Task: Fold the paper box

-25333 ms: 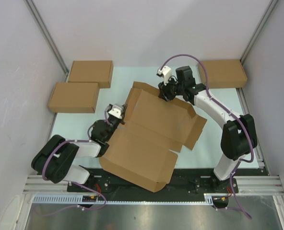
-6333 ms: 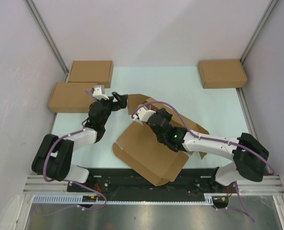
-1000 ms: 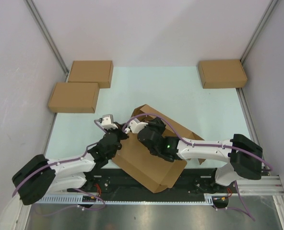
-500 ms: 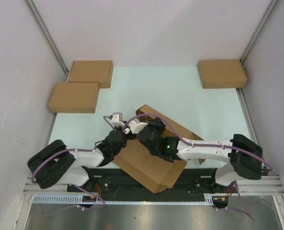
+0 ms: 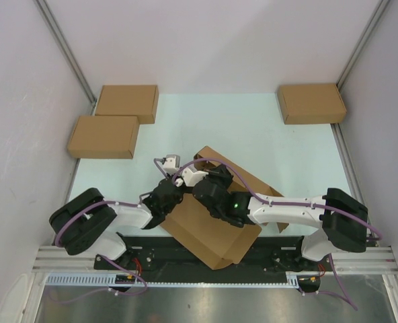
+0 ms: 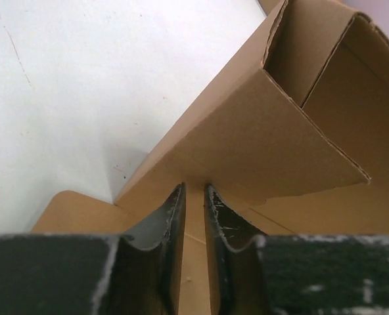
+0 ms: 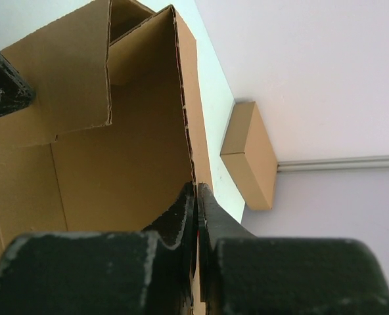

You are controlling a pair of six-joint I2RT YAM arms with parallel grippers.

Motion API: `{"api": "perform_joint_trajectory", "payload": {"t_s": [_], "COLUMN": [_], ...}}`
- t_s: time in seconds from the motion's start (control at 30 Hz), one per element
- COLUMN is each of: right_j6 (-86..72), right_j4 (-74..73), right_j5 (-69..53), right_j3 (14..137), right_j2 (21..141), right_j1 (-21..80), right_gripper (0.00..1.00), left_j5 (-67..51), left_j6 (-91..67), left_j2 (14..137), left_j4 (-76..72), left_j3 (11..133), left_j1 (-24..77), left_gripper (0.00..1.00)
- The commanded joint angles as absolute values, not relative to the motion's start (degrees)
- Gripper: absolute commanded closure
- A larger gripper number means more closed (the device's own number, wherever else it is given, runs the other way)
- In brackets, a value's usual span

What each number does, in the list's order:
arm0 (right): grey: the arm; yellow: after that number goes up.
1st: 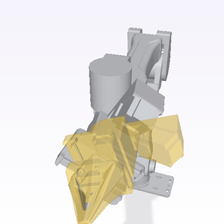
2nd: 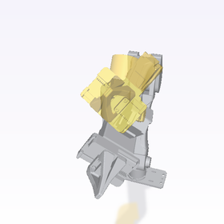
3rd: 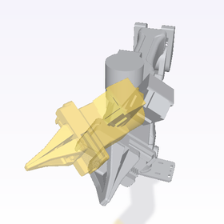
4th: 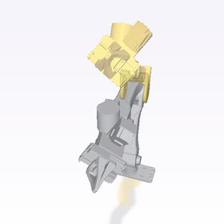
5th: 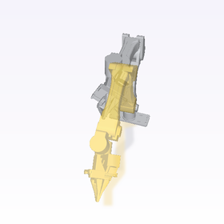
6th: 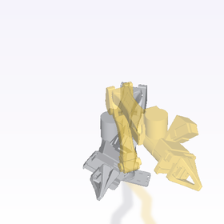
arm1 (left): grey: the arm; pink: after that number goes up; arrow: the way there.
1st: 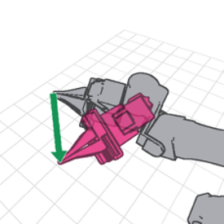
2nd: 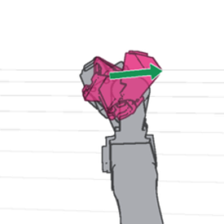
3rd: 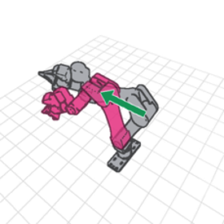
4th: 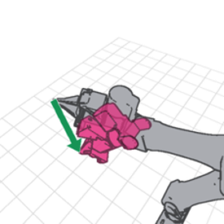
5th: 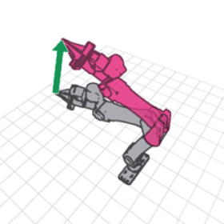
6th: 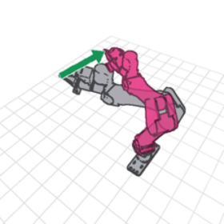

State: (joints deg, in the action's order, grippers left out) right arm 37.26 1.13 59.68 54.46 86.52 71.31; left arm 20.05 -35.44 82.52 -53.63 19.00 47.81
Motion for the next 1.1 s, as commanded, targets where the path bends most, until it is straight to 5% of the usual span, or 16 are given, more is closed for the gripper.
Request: {"api": "perform_joint_trajectory", "payload": {"t_s": [0.0, 0.13, 0.6, 1.07], "right_j6": [33.40, 33.22, 32.17, 30.85], "right_j4": [-3.16, -3.43, -5.62, -7.47], "right_j5": [52.74, 51.95, 49.66, 47.20], "right_j3": [54.14, 54.14, 54.14, 54.14], "right_j2": [88.15, 87.72, 86.05, 85.34], "right_j1": [72.77, 72.77, 71.99, 71.46], "right_gripper": [1.00, 1.00, 1.00, 1.00], "left_j5": [22.41, 24.08, 17.94, 5.19], "left_j6": [-30.77, -27.52, -18.11, -14.06], "left_j2": [82.97, 83.41, 85.96, 92.10], "left_j4": [-60.55, -66.25, -90.43, -98.88], "left_j3": [21.89, 20.31, 12.58, 15.11], "left_j1": [47.64, 47.64, 46.23, 43.42], "left_gripper": [0.73, 0.53, 0.28, 0.28]}}
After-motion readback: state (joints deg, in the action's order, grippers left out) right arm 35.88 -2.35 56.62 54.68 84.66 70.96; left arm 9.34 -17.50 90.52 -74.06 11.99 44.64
